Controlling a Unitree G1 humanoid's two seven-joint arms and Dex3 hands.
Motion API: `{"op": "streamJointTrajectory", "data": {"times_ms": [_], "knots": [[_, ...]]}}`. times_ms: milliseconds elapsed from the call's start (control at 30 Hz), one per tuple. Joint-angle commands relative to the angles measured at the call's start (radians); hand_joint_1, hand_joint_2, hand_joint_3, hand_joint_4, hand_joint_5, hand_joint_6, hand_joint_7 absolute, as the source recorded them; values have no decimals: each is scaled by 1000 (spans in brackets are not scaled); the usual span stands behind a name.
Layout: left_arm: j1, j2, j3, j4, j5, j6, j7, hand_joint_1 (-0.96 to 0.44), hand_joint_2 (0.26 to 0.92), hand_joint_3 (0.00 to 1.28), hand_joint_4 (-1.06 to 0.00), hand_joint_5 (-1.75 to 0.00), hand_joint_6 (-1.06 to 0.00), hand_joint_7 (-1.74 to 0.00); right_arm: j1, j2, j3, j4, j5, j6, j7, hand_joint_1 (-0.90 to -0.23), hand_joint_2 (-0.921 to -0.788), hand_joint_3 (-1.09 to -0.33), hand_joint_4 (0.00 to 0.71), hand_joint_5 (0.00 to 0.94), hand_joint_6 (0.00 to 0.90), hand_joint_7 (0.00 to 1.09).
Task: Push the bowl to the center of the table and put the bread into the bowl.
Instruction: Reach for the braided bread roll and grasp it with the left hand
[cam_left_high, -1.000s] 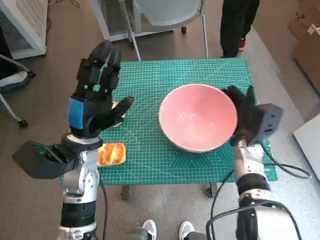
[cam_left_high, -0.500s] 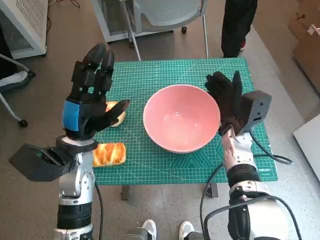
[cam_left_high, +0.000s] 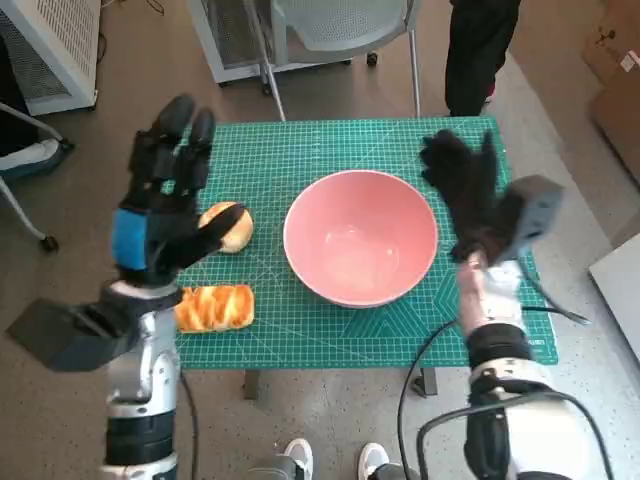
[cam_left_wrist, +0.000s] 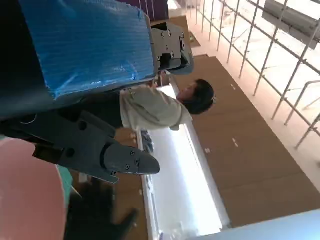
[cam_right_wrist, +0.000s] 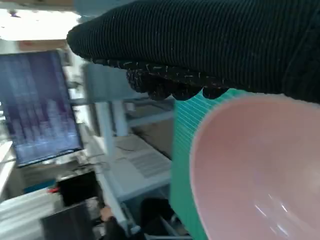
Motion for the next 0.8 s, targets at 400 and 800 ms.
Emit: {"op": "streamJointTrajectory", "data": {"times_ms": [400, 800], "knots": [[233, 361, 110, -242, 390, 111, -35, -503, 907, 55, -55, -4, -11, -495, 102, -39, 13, -360, 74, -294, 160, -437, -921, -536, 270, 2, 414, 19], [329, 510, 30, -515, 534, 577, -240, -334, 761, 3, -84, -1, -239, -121, 166, -42, 66, -525, 134, -343, 252, -409, -921, -560, 281, 3, 404, 11]]}}
